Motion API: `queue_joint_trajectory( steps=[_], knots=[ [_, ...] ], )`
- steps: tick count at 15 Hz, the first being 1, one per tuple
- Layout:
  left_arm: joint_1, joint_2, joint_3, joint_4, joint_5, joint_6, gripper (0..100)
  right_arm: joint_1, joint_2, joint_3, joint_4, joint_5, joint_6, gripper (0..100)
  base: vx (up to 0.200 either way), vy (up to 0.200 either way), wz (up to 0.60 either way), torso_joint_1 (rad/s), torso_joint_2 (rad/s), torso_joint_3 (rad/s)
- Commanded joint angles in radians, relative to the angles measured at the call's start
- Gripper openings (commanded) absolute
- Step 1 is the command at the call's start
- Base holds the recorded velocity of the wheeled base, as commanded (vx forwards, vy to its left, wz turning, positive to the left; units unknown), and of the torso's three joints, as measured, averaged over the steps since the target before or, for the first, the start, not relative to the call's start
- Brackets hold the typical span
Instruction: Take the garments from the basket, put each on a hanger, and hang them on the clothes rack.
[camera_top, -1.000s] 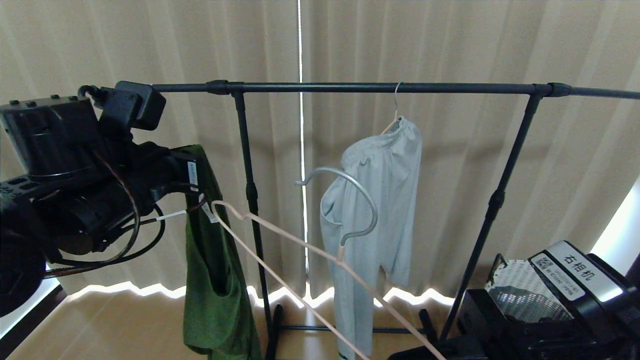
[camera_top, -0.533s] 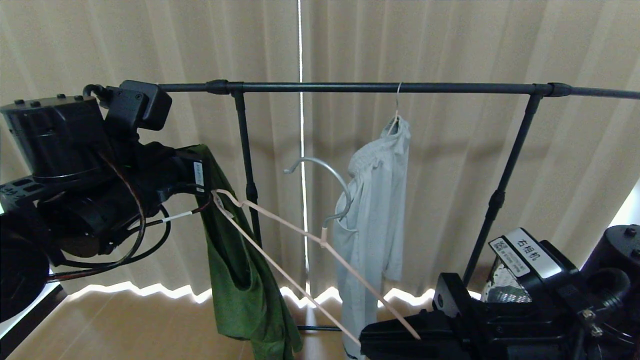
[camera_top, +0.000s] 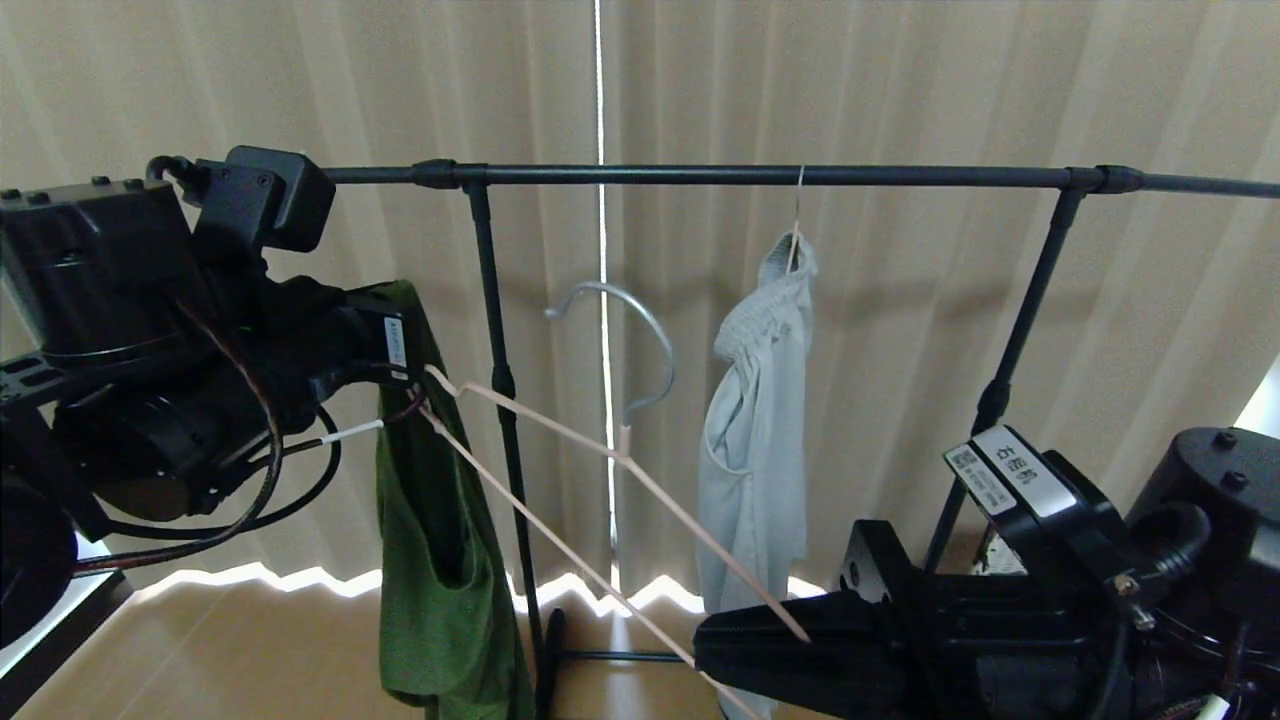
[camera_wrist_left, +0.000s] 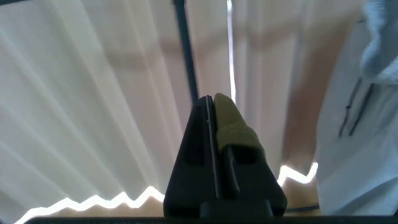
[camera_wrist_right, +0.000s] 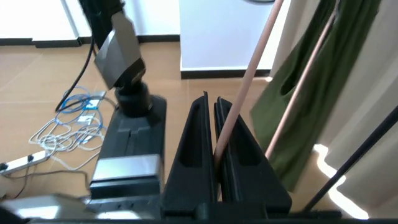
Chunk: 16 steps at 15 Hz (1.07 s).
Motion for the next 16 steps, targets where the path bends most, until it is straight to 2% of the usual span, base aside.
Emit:
queue_joint_trajectory(
  steps=[1, 4, 9, 12, 16],
  knots=[
    [-0.015, -0.034, 0.007, 0.002, 0.006, 0.001, 0, -0.002, 0.033, -0.03, -0.021, -0.006, 0.029, 0, 0.0, 0.0, 0.0, 0.0, 0.0, 0.0],
    [-0.015, -0.063, 0.026, 0.002, 0.008, 0.001, 0, -0.002, 0.068, -0.045, -0.061, -0.062, 0.047, 0, 0.0, 0.0, 0.0, 0.0, 0.0, 0.0],
    [-0.04, -0.095, 0.044, 0.001, 0.003, 0.001, 0, -0.007, 0.131, -0.066, -0.116, -0.074, 0.047, 0, 0.0, 0.0, 0.0, 0.0, 0.0, 0.0],
    [-0.129, -0.149, 0.061, 0.001, 0.002, 0.001, 0, -0.014, 0.152, -0.094, -0.115, -0.083, 0.047, 0, 0.0, 0.0, 0.0, 0.0, 0.0, 0.0],
    [-0.193, -0.199, 0.081, 0.005, 0.006, 0.001, 0, -0.017, 0.163, -0.099, -0.116, -0.102, 0.047, 0, 0.0, 0.0, 0.0, 0.0, 0.0, 0.0]
  ],
)
